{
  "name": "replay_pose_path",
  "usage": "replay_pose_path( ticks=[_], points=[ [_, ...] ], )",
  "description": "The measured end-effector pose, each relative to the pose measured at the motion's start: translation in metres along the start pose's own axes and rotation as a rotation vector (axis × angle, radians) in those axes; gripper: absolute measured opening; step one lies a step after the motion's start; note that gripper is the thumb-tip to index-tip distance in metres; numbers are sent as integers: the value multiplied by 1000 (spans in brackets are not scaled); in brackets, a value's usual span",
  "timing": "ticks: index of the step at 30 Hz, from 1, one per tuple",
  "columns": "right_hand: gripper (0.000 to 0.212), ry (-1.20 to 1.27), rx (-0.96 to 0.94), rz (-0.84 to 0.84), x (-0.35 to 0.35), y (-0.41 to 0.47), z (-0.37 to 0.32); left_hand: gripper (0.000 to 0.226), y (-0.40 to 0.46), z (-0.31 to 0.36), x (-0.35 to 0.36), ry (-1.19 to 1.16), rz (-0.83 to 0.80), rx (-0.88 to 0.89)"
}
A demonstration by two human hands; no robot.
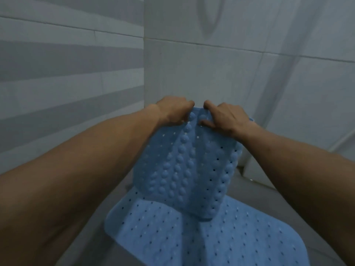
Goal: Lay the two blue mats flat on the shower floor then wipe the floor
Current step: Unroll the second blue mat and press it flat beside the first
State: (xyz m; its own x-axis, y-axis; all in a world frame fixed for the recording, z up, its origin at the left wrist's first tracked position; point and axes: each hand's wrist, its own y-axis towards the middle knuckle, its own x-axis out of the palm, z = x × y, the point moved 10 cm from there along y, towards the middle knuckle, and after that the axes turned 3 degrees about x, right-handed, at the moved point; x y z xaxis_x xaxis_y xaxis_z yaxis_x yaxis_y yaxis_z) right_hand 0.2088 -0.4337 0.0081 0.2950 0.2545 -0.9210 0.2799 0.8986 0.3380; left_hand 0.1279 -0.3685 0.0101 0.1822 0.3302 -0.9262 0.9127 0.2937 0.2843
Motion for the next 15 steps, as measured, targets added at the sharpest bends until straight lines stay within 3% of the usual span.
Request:
replay_pose_path(
  ticks=[5,8,15],
  points=[
    [69,-19,-6,-159,-5,-46,8,31,-47,36,-10,-3,-80,-38],
    [70,18,-22,-296,4,-69,13,32,-66,46,-12,39,-146,-57],
    [93,120,10,-474,13,-101,53,34,-84,14,-8,24,-110,-110]
  ],
)
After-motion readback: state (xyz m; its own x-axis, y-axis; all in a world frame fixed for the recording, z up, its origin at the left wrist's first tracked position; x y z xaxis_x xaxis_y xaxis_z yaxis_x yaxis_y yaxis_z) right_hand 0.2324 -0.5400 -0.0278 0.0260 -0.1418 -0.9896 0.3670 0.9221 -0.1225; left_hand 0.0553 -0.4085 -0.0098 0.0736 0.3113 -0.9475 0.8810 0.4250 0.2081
